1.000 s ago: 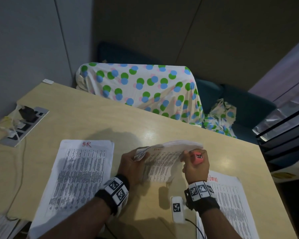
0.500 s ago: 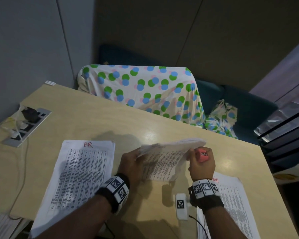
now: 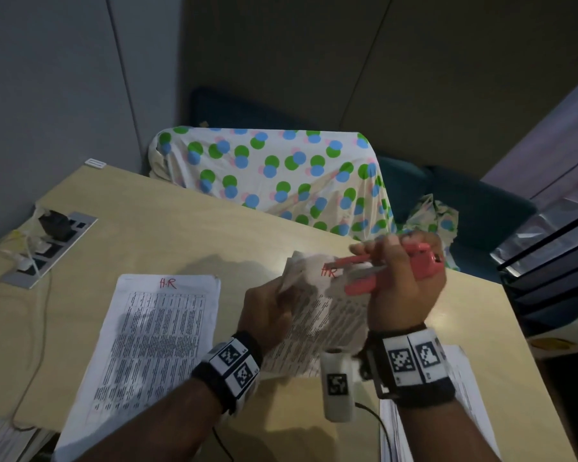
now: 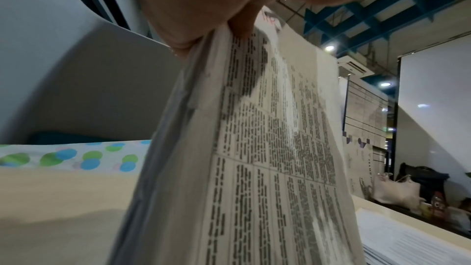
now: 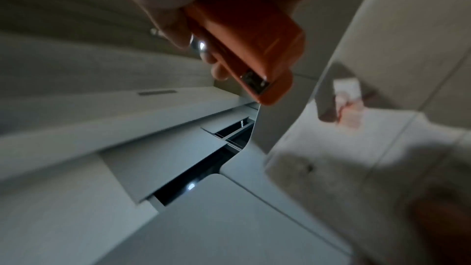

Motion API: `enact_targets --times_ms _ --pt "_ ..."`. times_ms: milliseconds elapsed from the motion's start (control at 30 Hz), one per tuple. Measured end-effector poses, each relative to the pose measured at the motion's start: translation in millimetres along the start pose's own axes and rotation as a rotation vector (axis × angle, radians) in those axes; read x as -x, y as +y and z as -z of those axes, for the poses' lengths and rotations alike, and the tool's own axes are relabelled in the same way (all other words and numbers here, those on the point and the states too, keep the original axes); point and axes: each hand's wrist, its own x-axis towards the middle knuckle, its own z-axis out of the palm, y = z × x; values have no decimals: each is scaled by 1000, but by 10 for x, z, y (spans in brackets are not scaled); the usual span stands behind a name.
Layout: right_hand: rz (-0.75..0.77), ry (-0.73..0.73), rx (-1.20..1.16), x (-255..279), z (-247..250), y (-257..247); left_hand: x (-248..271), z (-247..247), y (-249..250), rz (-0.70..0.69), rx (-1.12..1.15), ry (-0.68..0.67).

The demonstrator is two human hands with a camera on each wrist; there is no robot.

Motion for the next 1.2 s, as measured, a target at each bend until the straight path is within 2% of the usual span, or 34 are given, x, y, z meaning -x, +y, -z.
enact_targets --times_ms 133,300,433,600,833,900,967,1033,1133,1200 --pt "-72 19 -71 4 -307 28 19 -67 84 24 0 47" --pt "-127 -20 -2 98 -482 56 50 -53 -61 -119 -146 56" --pt "-196 -81 33 146 -548 51 67 -14 2 -98 -76 106" --pt "-216 -155 112 136 -595 108 66 36 34 -94 -34 140" --pt "-217 -167 173 156 -680 145 36 82 58 -158 -90 182" --pt "-196 -196 143 150 -654 78 54 83 8 -75 -44 183" --pt "-127 -193 147 76 -550 -30 82 122 -80 95 0 191" --pt "-83 -179 269 -56 -347 -116 118 217 -175 222 -46 202" --pt "-171 -271 528 -232 52 -105 154 321 -269 340 -150 185" --pt "-304 -352 661 -276 287 -46 147 341 -253 409 -81 198"
